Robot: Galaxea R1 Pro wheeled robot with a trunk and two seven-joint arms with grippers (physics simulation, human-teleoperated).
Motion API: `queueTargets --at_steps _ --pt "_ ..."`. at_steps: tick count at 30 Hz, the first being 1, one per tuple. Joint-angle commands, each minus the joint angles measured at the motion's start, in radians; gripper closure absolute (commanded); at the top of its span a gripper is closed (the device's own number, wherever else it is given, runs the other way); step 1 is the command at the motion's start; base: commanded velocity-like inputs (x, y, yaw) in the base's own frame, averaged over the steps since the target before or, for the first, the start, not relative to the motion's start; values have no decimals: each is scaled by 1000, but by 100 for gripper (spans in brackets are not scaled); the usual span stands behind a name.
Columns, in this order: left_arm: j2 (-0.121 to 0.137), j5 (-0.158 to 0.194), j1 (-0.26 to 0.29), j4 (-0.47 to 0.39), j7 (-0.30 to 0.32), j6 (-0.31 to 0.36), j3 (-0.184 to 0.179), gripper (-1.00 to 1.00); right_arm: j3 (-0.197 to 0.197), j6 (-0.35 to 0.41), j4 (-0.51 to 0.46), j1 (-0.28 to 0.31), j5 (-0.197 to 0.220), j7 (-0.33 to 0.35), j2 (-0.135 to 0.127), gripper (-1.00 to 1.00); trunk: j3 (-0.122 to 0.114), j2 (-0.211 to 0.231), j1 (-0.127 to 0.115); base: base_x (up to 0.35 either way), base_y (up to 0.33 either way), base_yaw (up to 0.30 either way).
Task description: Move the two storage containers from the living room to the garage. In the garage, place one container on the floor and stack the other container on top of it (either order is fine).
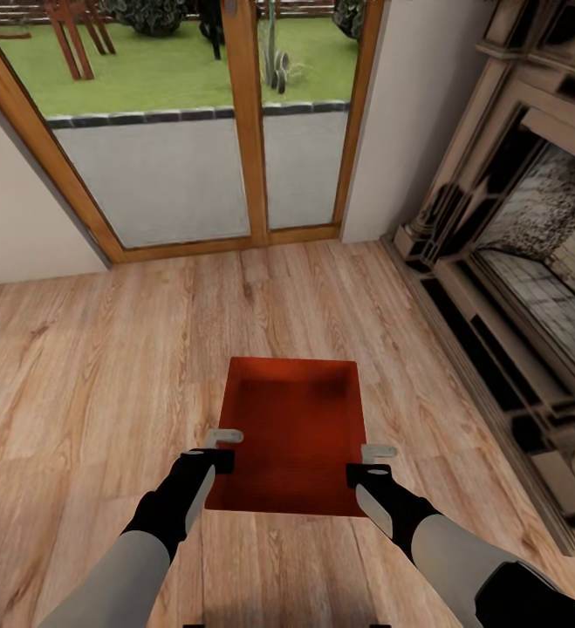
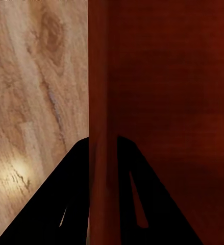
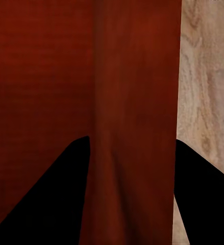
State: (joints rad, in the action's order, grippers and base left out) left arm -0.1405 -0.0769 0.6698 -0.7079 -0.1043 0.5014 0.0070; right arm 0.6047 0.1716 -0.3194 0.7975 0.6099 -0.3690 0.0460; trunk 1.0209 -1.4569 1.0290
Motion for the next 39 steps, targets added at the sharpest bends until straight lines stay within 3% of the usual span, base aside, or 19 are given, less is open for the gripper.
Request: queueTargets --at_steps 1,39 --pt "9 -5 0 2 -3 12 -4 100 0 6 -6 2 -22 -6 -9 100 -3 7 -4 0 0 0" --pt "9 -4 -1 2 -3 12 -4 100 0 6 -6 2 -22 -10 -9 100 -122 273 -150 0 0 0"
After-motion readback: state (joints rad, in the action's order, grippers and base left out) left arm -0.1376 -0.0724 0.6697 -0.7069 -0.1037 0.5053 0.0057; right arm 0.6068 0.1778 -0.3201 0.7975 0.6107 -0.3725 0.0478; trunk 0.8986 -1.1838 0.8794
